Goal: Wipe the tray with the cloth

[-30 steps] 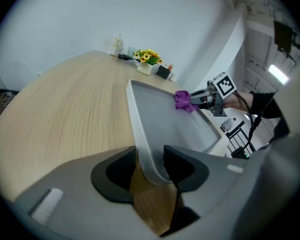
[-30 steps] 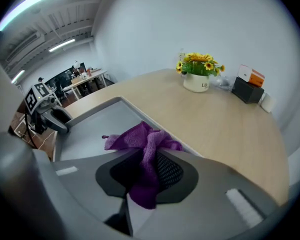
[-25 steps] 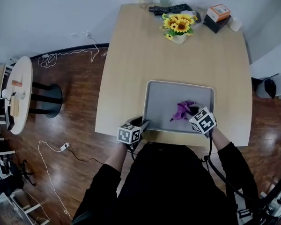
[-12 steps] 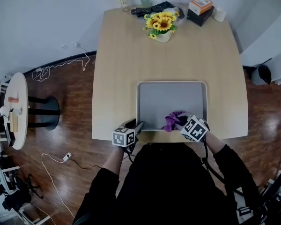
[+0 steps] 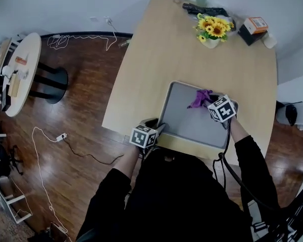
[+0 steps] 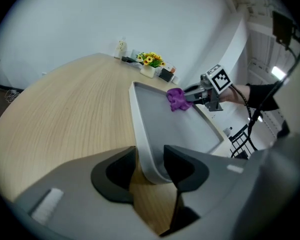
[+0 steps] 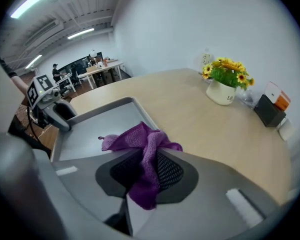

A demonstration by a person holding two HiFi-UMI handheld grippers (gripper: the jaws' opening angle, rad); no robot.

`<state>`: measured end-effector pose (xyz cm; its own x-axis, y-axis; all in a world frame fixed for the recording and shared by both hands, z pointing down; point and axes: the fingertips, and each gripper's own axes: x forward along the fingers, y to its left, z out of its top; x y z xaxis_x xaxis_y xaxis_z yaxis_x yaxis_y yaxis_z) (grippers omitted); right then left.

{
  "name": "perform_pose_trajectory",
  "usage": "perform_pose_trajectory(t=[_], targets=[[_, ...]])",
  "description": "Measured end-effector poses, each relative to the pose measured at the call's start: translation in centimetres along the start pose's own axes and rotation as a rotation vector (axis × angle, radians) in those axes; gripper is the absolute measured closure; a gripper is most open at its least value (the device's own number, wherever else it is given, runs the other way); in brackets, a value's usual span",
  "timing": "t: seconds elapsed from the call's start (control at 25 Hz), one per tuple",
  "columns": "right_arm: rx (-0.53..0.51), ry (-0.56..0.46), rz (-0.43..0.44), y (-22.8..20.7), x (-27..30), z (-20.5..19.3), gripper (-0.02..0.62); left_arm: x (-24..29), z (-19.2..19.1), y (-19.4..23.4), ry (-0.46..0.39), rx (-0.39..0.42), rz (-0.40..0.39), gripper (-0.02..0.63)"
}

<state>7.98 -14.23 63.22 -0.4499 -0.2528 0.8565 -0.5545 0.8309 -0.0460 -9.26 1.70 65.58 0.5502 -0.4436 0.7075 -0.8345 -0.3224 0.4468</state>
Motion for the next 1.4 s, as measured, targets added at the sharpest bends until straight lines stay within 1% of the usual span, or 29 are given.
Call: perform_pose_trajectory(t=[0.12,0.2,0.24,0.32,0.56,0.64,0.72,0.88,0.96,1.04,1.16,1.28,1.4], targets=[[0.024,0.007,-0.037,-0.2,0.2,0.7,0.518,-0.3,-0.2,0.3,-0.006,0.0,-0.001,0.445],[0.015,-0.001,-0.064,1.0,0.1,0.4,0.52,-0.6,-0.3,0.5,-0.004,-0.001,-0.003,0.445],[0.009,-0.007,-0.063,1.9,-0.1,0.2,0.52,-0.7,-0.3,0.5,-0.003,-0.001,-0.005,0.445],[0.003,-0.02,-0.021,4.7,-0.5,-0.5,0.519,-0.7,-0.4,0.7,-0.002,-0.001,-0.008,0.445],[-0.048,-0.025,0.175,15.9,-1.6,-3.8,0.52,-0.8,-0.5,1.1,-0.004,0.003,-0.005,0.445],[-0.065,-0.026,0.204,18.0,-1.9,-4.7,0.52,-0.6,-0.5,1.1,-0.008,0.001,-0.002,0.445],[-0.071,-0.035,0.199,18.5,-2.1,-4.9,0.52,-0.6,-0.5,1.0,-0.011,0.001,0.0,0.445],[-0.103,-0.027,0.212,17.4,-2.2,-4.9,0.52,-0.3,-0.6,0.4,-0.008,-0.003,-0.002,0.445],[-0.132,-0.021,0.206,16.0,-1.8,-4.4,0.518,-0.1,-0.7,0.2,-0.006,-0.004,-0.002,0.445],[-0.134,-0.017,0.187,13.9,-1.1,-3.4,0.518,0.0,-0.6,0.0,-0.009,-0.001,-0.001,0.445],[-0.113,-0.022,0.138,9.6,0.3,-0.9,0.518,0.0,-0.4,-0.1,-0.018,0.005,0.005,0.445],[-0.073,-0.032,0.071,5.1,1.6,1.7,0.518,0.1,-0.3,-0.1,-0.018,0.008,0.002,0.445],[-0.056,-0.019,0.004,2.2,2.4,3.5,0.518,0.0,-0.2,0.1,-0.005,0.006,-0.016,0.445]])
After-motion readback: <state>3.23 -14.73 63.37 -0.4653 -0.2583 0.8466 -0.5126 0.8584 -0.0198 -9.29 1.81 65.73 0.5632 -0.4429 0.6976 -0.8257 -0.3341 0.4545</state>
